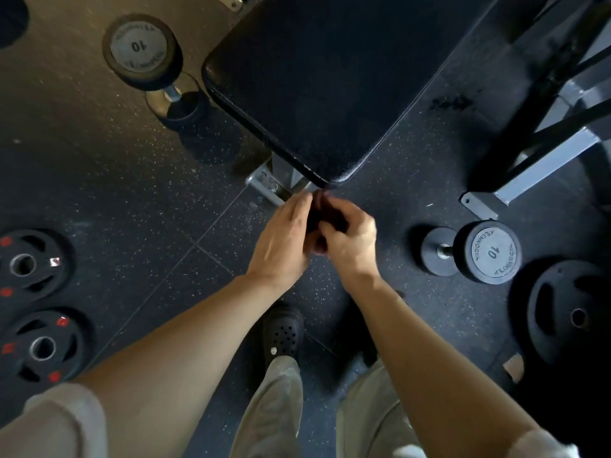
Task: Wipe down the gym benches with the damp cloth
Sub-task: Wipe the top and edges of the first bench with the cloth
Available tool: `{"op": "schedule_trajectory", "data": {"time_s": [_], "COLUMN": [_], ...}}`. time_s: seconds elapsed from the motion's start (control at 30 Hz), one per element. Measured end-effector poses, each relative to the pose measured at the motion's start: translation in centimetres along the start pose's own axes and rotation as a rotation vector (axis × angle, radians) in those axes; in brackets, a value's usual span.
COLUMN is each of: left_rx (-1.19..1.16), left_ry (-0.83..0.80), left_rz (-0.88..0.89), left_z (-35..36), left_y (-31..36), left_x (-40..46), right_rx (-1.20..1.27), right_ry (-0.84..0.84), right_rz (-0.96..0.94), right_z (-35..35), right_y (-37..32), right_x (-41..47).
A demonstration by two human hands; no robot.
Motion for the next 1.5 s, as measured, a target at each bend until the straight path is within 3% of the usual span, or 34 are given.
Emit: {"op": "schedule_trajectory", "data": {"time_s": [0.2,0.37,0.47,0.57,0.73,0.83,0.93,1.1,1.17,1.37,1.47,1.5], "left_rx": [-0.153,-0.041,-0.023,-0.035,-0.05,-0.156,-0.189,-0.152,-0.18,-0.185,-0.24,-0.255], "left_ry": [0.187,0.433,0.499,0.471,0.439,0.284,0.106,0.564,0.625,0.448,0.084,0.054], "left_rz": [-0.143,-0.36,-0.383,-0.349,-0.281,-0.223,-0.326,-0.635,-0.644,-0.53,-0.393,-0.404], "left_z": [-1.8,-4.0,-4.9,-3.5,0.7,2.3,3.2,-0.3,-1.8,-0.1,1.6,2.2], "left_y": [-0.9,-1.1,-0.7,0.3,3.4,4.1,3.0,1.2,1.1,3.4,2.9,2.7], "left_x": [-0.5,1.8,4.8,7.0,5.9,3.5,0.7,2.2,4.7,6.9,4.8,3.8], "right_rx": [0.305,-0.186,-0.538,-0.737,-0.786,-0.766,-0.758,-0.758,-0.757,-0.769,-0.748,-0.745], "right_ry": [-0.19,0.063,-0.036,-0.173,-0.244,-0.261,-0.285,-0.303,-0.303,-0.321,-0.329,-0.33], "right_rz": [0.218,-0.123,-0.235,-0.272,-0.3,-0.308,-0.292,-0.299,-0.307,-0.318,-0.312,-0.304], "right_z": [1.6,-0.6,-1.6,-1.6,-2.6,-3.1,-3.6,-3.7,-3.7,-3.7,-3.8,-3.9], "right_y": [-2.4,-1.5,-1.3,-1.2,-0.7,-1.1,-1.4,-1.1,-1.0,-1.0,-1.1,-1.1], "right_x": [-1.2,1.8,3.6,4.7,5.5,5.6,5.8,5.9,5.9,6.0,6.0,6.0]}}
Point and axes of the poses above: each hand's wrist, its own x-axis towards the middle knuckle, its own z-axis out of the palm, y = z × x, the point moved 1 cm from there along x, towards the middle knuckle, and after that the axes turned 9 degrees about x, right-handed, at the moved point
